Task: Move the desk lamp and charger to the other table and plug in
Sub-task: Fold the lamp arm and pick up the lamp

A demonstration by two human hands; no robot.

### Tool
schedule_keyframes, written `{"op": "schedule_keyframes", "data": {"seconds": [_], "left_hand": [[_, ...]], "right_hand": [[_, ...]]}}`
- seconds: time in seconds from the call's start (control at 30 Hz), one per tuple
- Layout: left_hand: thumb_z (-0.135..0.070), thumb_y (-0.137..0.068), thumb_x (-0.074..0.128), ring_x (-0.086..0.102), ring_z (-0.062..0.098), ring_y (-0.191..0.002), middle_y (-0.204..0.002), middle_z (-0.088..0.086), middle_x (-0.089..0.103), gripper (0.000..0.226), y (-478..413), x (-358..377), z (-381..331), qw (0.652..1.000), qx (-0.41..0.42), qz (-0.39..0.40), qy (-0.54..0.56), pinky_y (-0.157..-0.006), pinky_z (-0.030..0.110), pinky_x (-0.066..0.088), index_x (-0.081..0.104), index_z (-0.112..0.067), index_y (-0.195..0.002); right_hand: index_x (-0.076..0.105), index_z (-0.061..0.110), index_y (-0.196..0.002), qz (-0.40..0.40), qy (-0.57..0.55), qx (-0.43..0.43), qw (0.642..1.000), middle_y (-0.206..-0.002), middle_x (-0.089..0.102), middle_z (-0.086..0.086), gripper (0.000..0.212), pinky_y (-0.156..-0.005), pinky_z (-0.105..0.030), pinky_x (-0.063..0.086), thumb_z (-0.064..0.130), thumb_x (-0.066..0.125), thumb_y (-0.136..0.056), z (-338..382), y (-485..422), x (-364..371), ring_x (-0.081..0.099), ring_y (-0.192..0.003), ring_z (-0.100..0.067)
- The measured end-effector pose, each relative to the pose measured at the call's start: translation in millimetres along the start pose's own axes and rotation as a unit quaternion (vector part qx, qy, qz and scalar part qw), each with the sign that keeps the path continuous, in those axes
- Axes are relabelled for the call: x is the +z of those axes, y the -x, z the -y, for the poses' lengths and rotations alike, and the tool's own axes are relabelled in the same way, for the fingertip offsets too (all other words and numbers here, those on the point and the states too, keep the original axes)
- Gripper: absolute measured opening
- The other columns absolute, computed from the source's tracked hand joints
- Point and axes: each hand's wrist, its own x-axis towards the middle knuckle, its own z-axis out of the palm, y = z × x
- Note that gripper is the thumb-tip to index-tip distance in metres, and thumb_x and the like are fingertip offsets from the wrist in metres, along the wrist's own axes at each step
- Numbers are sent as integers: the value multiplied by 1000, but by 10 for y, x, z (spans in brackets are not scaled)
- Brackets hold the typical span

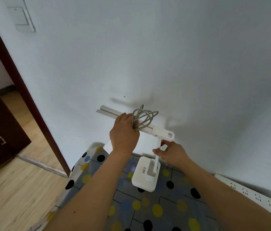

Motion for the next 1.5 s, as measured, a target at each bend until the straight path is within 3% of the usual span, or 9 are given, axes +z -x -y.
{"op": "schedule_keyframes", "data": {"seconds": [0.17,0.33,0.5,0.7,0.8,0.97,1.17,1.23,1.5], "left_hand": [[-14,-84,51,59,14,-94,-80,-12,60,14,-28,18,43,1000,-11,14,-6,-59,24,43,63,-22,-81],[-18,-85,53,52,13,-61,-66,-9,55,14,-41,43,45,999,-37,14,4,-50,19,37,61,-22,-75],[-23,-88,53,52,12,-55,-57,-10,54,15,24,138,138,991,-122,43,40,-49,19,33,63,-27,-77],[-28,-90,53,48,8,-54,-54,-8,52,31,116,265,165,973,-204,51,99,-50,20,30,51,-26,-59],[-35,-90,54,51,11,-58,-58,-7,55,34,142,298,188,960,-241,71,125,-52,22,33,51,-26,-58],[-37,-84,63,60,20,-69,-72,1,66,19,236,388,300,918,-292,144,226,-71,33,47,73,-21,-84],[-34,-81,69,58,22,-68,-69,0,63,8,371,516,300,872,-348,179,293,-77,42,54,71,-27,-78],[-32,-82,68,59,21,-67,-68,1,64,9,378,548,307,873,-342,189,291,-76,42,54,69,-29,-73],[-29,-85,59,55,17,-62,-70,2,59,27,277,607,403,936,-258,190,144,-53,26,38,52,-22,-60]], "right_hand": [[57,24,-86,6,11,0,1000,-92,71,-3,14,-75,-26,50,37,60,-84,49,-46,6,67,-81,-18],[37,27,-61,9,-21,5,1000,-70,53,2,29,-63,-23,39,22,58,-81,86,-72,45,56,-77,-19],[50,17,-86,26,-33,-9,999,-91,63,-7,8,-81,-38,55,19,57,-84,134,-52,9,65,-88,-26],[49,17,-98,37,-58,-3,998,-105,66,-11,15,-86,-43,55,18,57,-85,134,-21,-11,68,-88,-29],[51,14,-103,43,-63,1,997,-105,65,-9,21,-85,-42,56,19,58,-85,139,-16,-14,68,-87,-28],[49,10,-115,41,-62,7,997,-103,64,-12,35,-82,-45,56,20,59,-83,136,-14,-19,70,-82,-30],[48,13,-108,31,-62,7,998,-92,63,-7,31,-66,-32,57,19,60,-80,102,-31,-10,69,-71,-23],[49,13,-108,29,-54,6,998,-90,62,-5,32,-60,-27,53,20,60,-79,86,-38,-6,66,-69,-20],[49,13,-127,32,30,-13,999,-115,65,-9,48,-85,-36,52,24,62,-82,49,-53,68,61,-102,-27]]}}
